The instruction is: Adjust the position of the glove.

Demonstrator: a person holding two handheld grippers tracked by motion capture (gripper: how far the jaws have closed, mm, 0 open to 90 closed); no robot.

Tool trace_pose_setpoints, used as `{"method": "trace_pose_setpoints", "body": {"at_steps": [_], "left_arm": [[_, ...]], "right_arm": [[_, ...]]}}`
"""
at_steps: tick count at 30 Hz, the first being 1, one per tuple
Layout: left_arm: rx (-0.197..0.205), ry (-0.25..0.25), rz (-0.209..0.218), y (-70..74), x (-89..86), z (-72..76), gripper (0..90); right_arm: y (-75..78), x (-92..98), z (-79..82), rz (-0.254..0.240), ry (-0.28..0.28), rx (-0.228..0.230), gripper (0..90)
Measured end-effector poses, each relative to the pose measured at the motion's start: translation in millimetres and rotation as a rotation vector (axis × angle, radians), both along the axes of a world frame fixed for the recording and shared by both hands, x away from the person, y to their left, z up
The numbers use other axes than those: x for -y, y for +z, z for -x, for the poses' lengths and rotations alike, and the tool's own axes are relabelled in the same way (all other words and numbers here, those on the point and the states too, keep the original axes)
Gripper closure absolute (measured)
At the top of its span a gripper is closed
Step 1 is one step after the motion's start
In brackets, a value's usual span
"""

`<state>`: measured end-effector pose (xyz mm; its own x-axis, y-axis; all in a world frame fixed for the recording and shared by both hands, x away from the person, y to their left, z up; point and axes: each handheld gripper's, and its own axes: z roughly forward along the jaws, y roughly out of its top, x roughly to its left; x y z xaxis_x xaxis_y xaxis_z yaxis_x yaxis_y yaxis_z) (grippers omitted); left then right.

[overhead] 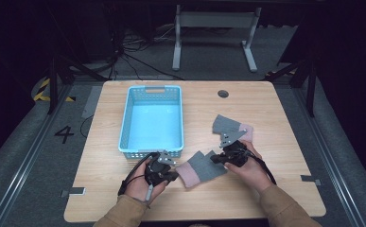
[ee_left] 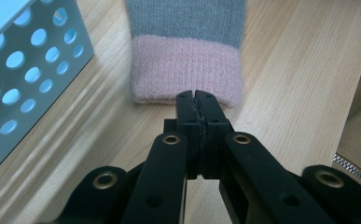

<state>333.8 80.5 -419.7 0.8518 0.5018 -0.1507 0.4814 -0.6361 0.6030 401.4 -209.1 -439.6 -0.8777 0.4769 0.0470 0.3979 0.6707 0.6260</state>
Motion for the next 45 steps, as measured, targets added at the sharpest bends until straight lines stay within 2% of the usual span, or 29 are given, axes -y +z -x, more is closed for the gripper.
{"method": "trace_pose_setpoints", "body": {"at_steps": [4, 12, 15, 17, 21, 23, 25, 28, 32, 35, 45], "left_arm": [[0.003, 0.005, -0.007, -0.2, 0.2, 0.3, 89.5], [-0.022, 0.004, -0.026, -2.1, 1.8, 2.3, 90.0], [-0.027, 0.001, -0.03, -3.2, 2.8, 2.2, 90.0], [-0.029, -0.001, -0.035, -4.1, 2.6, 1.8, 90.0], [-0.033, 0.005, -0.028, -5.9, 0.5, 0.3, 90.0], [-0.038, 0.006, -0.027, -6.2, -0.3, 0.0, 90.0], [-0.039, 0.01, -0.023, -6.4, -1.4, -0.6, 90.0], [-0.041, 0.013, -0.025, -6.6, -1.9, -1.0, 90.0], [-0.057, 0.013, -0.048, -11.3, 1.3, -2.4, 90.0], [-0.062, 0.015, -0.054, -14.2, 3.2, -3.3, 89.9], [-0.06, 0.014, -0.059, -16.3, 5.1, -5.7, 89.9]], "right_arm": [[-1.4, 0.1, 0.4, 0.003, -0.002, 0.005, 90.0], [4.4, -5.5, -2.0, -0.023, 0.004, 0.03, 90.0], [8.2, -14.0, -11.9, -0.035, -0.002, 0.051, 90.0], [7.5, -16.2, -20.5, -0.04, -0.016, 0.041, 90.0], [4.2, -17.9, -36.9, -0.017, -0.047, 0.03, 90.0], [3.3, -18.2, -39.4, -0.01, -0.053, 0.022, 90.0], [-1.4, -19.4, -43.3, 0.023, -0.053, 0.005, 90.0], [-3.9, -18.0, -42.5, 0.049, -0.054, -0.01, 90.0], [-3.3, -11.3, -36.6, 0.07, -0.053, -0.015, 90.0], [-2.5, -6.1, -30.7, 0.071, -0.061, -0.022, 90.0], [-4.5, 1.3, -13.3, 0.104, -0.032, -0.028, 90.0]]}}
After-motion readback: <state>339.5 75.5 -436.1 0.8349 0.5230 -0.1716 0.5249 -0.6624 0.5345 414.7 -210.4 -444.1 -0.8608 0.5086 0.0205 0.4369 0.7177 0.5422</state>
